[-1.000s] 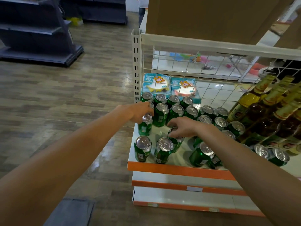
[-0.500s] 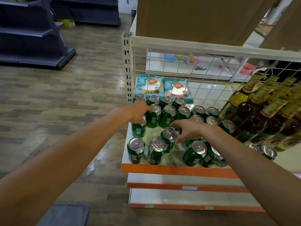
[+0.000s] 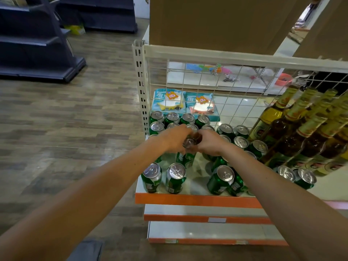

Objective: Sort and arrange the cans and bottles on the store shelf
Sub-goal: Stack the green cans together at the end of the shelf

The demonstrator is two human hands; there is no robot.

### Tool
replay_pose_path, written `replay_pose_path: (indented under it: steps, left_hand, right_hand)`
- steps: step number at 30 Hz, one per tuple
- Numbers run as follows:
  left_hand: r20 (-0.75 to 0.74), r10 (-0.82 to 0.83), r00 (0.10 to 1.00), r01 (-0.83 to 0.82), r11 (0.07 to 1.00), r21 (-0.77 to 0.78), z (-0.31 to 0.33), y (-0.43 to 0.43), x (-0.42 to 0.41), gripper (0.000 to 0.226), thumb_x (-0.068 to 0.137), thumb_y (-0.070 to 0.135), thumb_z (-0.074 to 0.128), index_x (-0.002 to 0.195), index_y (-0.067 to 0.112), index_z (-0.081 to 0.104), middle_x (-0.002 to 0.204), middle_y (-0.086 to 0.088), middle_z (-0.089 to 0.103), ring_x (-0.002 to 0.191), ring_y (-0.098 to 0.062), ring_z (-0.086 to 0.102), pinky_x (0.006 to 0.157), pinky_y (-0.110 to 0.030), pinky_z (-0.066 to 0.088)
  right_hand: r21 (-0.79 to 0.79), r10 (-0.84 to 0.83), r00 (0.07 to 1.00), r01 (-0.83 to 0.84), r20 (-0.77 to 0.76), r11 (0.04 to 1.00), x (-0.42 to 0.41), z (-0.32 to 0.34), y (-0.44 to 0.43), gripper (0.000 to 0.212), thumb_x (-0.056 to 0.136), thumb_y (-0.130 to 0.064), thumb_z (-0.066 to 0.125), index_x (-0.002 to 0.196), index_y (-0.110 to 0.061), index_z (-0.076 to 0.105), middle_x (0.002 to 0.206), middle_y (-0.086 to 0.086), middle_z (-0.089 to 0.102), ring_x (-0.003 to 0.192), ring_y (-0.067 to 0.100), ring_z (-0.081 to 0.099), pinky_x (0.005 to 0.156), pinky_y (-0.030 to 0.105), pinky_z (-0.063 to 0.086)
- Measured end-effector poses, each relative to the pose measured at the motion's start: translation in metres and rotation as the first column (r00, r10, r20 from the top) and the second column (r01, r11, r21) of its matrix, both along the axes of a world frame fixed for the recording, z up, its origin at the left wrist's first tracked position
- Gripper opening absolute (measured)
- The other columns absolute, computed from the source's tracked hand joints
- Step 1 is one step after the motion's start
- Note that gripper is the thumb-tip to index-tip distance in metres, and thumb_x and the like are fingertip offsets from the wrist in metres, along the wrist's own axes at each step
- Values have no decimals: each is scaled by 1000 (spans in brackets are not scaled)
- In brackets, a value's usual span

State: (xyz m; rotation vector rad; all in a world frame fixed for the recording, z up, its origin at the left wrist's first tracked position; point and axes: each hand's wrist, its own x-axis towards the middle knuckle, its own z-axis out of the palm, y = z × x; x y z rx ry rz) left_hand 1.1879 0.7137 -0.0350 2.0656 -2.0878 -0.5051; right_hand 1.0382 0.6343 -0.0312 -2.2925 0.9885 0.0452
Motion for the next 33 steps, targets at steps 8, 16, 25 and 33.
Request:
replay_pose_path:
  steps: [8,16,25,33]
  left_hand:
    - [-59,37,998,-32,996,87,2,-3,32,65,66,35,89,123,19,62,116,1,62,104,-18,59,88,-31,48]
    - [4,-15,1000,14,993,117,4,-9,45,64,71,39,83,129,21,61,112,4,62,98,-15,58,87,-34,50]
    - [45,156,987,-159,985,70,-11,-2,44,52,70,41,84,109,11,66,80,3,61,77,-18,61,68,-33,52]
    - [88,184,979,-191,977,91,-20,-3,41,56,75,42,81,119,11,65,95,-1,60,87,-20,57,75,-32,48]
  right_hand:
    - [107,-51,995,41,91,993,17,4,7,39,77,-27,81,107,-14,61,97,6,68,83,26,69,70,45,60]
    - [162,-21,993,2,117,987,24,-3,5,42,75,-16,84,112,-11,67,108,6,70,92,19,65,77,30,55]
    - [7,79,996,-79,-49,997,15,-16,-11,47,89,-25,72,132,-11,61,126,7,66,110,22,62,96,35,49]
    - [2,74,994,-74,-80,997,-8,-23,-7,47,93,-29,67,135,-11,58,133,6,62,118,21,59,94,28,44]
